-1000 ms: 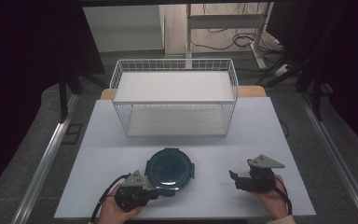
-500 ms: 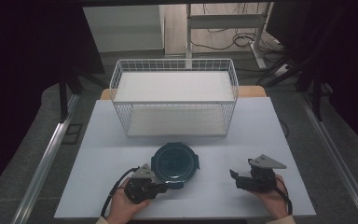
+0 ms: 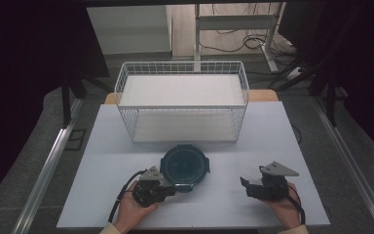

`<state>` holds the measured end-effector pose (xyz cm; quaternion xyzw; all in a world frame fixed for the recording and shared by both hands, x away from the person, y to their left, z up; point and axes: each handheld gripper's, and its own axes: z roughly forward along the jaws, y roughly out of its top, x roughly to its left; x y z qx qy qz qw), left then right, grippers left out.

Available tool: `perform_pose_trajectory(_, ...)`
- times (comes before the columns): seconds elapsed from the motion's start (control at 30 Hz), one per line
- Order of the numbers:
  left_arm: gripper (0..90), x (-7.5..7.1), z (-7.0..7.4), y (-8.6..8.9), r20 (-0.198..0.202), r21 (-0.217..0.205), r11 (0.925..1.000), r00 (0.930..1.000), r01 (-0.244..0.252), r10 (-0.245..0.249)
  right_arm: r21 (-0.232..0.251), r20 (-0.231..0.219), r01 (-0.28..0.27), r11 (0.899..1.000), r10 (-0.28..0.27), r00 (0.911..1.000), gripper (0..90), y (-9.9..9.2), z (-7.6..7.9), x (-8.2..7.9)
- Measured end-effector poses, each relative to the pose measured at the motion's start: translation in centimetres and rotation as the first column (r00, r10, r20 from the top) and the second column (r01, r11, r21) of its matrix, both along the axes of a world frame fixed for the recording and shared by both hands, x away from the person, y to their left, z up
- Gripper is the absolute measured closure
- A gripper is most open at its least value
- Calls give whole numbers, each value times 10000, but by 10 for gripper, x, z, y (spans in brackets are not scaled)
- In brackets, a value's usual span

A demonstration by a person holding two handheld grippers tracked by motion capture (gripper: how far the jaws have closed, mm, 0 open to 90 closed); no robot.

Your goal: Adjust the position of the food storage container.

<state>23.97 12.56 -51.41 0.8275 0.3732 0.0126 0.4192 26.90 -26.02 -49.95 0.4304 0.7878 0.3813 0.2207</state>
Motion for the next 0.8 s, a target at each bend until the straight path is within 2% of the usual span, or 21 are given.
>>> perform_pose_trajectory(0.07, 870, -2, 1, 2, 38, -29, 10000, 10000, -21, 21, -2, 5, -6, 10000, 6, 10000, 173, 0, 0, 0)
perform_pose_trajectory(0.1, 854, -8, 4, 10, 217, -153, 9998, 9997, -120, 124, -1, 33, 0, 10000, 0, 10000, 173, -1, 1, -1)
perform_pose_trajectory(0.13, 834, -8, 4, 10, 217, -153, 9998, 9997, -120, 124, -1, 33, 0, 10000, 0, 10000, 173, -1, 1, -1)
perform_pose_trajectory(0.17, 803, -13, 6, 20, 459, -341, 9993, 9988, -160, 175, 22, 10, 36, 10000, -36, 10000, 174, -1, 1, -1)
perform_pose_trajectory(0.2, 769, -13, 6, 20, 459, -341, 9993, 9988, -160, 175, 22, 9, 36, 10000, -36, 10000, 175, -1, 0, -1)
perform_pose_trajectory(0.23, 733, -18, 10, 30, 749, -411, 9985, 9964, -356, 386, 21, 5, 34, 10000, -34, 10000, 174, -1, 0, 0)
perform_pose_trajectory(0.27, 706, -18, 10, 30, 749, -411, 9985, 9964, -356, 386, 20, -10, 35, 10000, -35, 10000, 175, -1, 0, 0)
perform_pose_trajectory(0.3, 687, -19, 13, 39, 941, -488, 9969, 9934, -610, 654, 9, -9, 32, 10000, -32, 10000, 175, -1, 0, 0)
perform_pose_trajectory(0.4, 612, -18, 15, 46, 751, -533, 9960, 9943, -720, 759, 17, 28, 2, 10000, -2, 10000, 175, 0, 0, 0)
perform_pose_trajectory(0.47, 566, -15, 17, 51, 685, -353, 9952, 9932, -914, 937, 27, 79, -5, 10000, 5, 10000, 176, 1, 1, -2)
perform_pose_trajectory(0.57, 468, -12, 16, 56, 561, -381, 9877, 9865, -1517, 1537, -14, 58, -34, 10000, 34, 10000, 176, 1, 0, -1)
perform_pose_trajectory(0.63, 351, -11, 15, 58, 520, -273, 9822, 9809, -1860, 1872, -63, 44, -56, 10000, 57, 10000, 176, 1, -1, -1)
perform_pose_trajectory(0.8, 271, -10, 15, 61, 586, -155, 9769, 9751, -2132, 2138, -77, 52, -70, 9999, 71, 10000, 176, 1, -1, -1)
